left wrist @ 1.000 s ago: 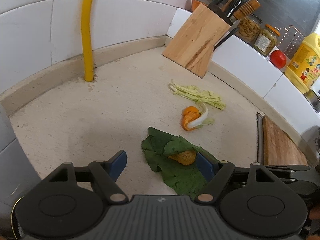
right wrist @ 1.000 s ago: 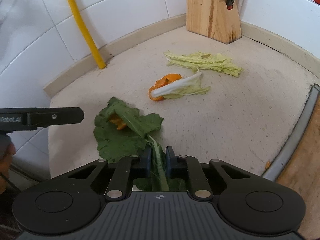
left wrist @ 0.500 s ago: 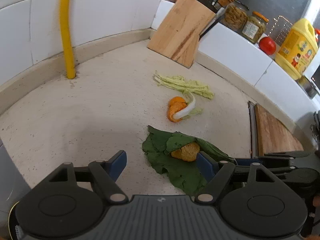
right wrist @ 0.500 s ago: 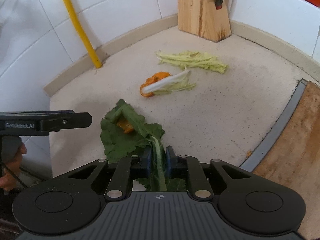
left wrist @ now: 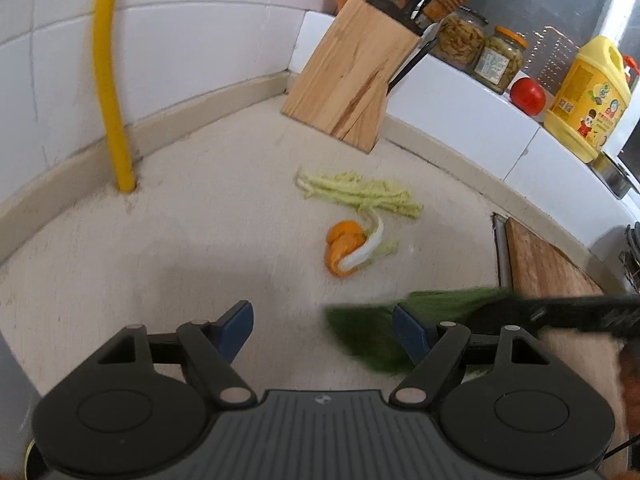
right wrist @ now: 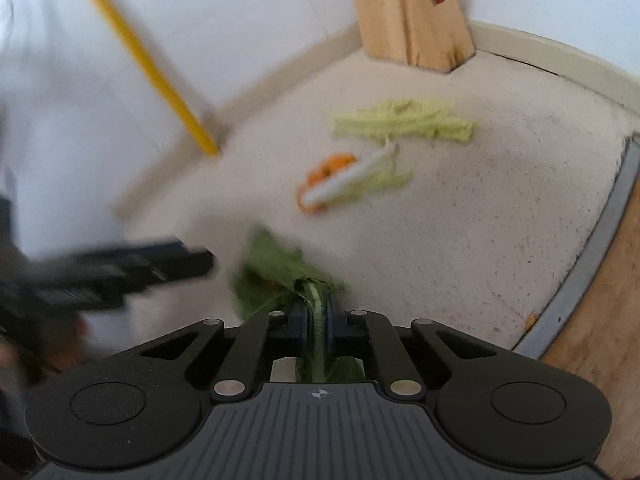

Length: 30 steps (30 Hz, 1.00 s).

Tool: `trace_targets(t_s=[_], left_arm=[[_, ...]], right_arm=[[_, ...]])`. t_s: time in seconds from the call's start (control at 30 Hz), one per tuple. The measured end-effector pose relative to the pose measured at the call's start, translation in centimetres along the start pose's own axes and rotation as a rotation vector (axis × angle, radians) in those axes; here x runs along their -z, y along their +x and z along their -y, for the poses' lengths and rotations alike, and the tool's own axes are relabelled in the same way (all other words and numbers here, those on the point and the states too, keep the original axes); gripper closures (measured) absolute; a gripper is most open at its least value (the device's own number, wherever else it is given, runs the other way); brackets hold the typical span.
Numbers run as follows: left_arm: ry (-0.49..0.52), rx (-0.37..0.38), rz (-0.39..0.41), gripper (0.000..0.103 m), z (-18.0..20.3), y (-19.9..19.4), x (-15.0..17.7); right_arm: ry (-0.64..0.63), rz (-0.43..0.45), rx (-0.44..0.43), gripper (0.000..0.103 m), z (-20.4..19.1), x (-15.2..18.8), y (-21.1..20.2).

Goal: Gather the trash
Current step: 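Grasp the large green leaf with the right tool, then grasp the white bok choy stalk with the left tool while right tool holds the leaf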

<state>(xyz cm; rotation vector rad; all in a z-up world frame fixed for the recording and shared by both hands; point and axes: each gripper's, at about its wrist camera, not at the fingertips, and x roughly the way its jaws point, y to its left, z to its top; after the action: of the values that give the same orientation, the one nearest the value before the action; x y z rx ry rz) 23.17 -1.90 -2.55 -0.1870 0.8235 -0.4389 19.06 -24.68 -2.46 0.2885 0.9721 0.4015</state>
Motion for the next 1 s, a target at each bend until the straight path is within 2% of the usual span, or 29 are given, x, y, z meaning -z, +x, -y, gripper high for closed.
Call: trace_targets(t_s=[0.2, 0.27, 0.37, 0.43, 0.53, 0.57, 0.6, 0.63, 0.7, 0.87, 0.93, 0.97, 1.0], left_arm=[[0.091, 0.019, -0.005, 0.033, 1.8, 2.0, -1.6], [0.14, 0.027, -0.007, 0.033, 2.8, 2.9, -2.0], [0.242, 0.025, -0.009, 0.033, 4.9, 4.3, -2.5], [0.311, 0.026, -0.008, 0.033, 6.0, 5.2, -2.8], [0.384, 0.033, -0.022, 0.033, 7.1, 6.9, -3.7], [0.403, 0.031, -0.031, 0.033, 7.4, 7.5, -4.1], [0.42, 0.028, -0.042, 0.034, 7.6, 8.3, -4.5], [0.434, 0.032, -0.051, 0.039, 7.7, 9.0, -4.8], [0.461, 0.023, -0.07, 0.048, 8.1, 10.3, -5.2], [0.512, 0.011, -0.147, 0.054, 8.6, 13.4, -5.8], [0.524, 0.01, -0.177, 0.067, 9.0, 14.0, -6.0], [0.524, 0.002, -0.183, 0.07, 9.1, 14.1, -6.1], [0.524, 0.0, -0.188, 0.08, 9.2, 14.1, -6.3]], right_arm=[[0.122, 0.176, -0.087, 0.092, 2.0, -1.0, -5.8], [0.095, 0.193, -0.007, 0.092, 2.0, -1.0, -6.1], [0.153, 0.205, -0.052, 0.092, 3.1, -0.8, -6.6], [0.165, 0.232, 0.002, 0.092, 3.4, -0.6, -7.1], [0.183, 0.273, -0.099, 0.092, 3.4, -0.8, -8.6], [0.157, 0.285, -0.071, 0.092, 3.4, -1.1, -8.6], [0.137, 0.296, -0.007, 0.092, 3.4, -1.3, -8.5], [0.157, 0.293, 0.013, 0.092, 3.9, -1.5, -8.3], [0.238, 0.285, -0.038, 0.092, 5.5, -1.5, -8.1], [0.283, 0.303, -0.016, 0.091, 7.1, -0.8, -8.4], [0.296, 0.307, -0.006, 0.091, 7.5, -0.6, -8.3], [0.304, 0.309, -0.009, 0.091, 7.7, -0.6, -8.3], [0.311, 0.312, -0.009, 0.091, 7.9, -0.5, -8.3]])
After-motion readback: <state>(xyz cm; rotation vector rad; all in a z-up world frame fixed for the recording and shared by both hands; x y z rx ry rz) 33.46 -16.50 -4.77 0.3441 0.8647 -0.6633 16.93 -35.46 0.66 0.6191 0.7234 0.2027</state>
